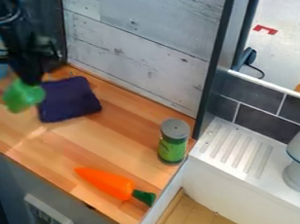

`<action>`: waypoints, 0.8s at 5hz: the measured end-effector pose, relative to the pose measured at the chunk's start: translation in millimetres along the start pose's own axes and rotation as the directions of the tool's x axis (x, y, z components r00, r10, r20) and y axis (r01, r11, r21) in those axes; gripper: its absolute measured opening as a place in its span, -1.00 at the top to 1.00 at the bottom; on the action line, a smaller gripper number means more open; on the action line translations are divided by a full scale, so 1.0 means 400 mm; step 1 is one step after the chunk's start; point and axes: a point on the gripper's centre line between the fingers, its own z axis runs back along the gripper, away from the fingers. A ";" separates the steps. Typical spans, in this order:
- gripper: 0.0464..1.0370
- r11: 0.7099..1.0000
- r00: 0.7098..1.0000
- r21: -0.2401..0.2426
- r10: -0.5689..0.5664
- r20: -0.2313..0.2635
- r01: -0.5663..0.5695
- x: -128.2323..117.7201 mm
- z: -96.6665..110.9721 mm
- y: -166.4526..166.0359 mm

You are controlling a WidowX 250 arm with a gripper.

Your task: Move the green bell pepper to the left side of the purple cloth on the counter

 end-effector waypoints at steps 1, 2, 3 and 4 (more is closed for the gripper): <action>0.89 0.997 1.000 -0.080 0.025 0.014 -0.024 0.005 -0.006 0.033; 0.89 0.968 0.998 -0.250 0.041 0.057 -0.025 0.015 -0.015 0.057; 0.89 0.951 0.997 -0.305 0.067 0.043 -0.050 0.008 -0.033 0.078; 0.89 0.934 0.996 -0.349 0.084 0.011 -0.074 0.008 -0.057 0.090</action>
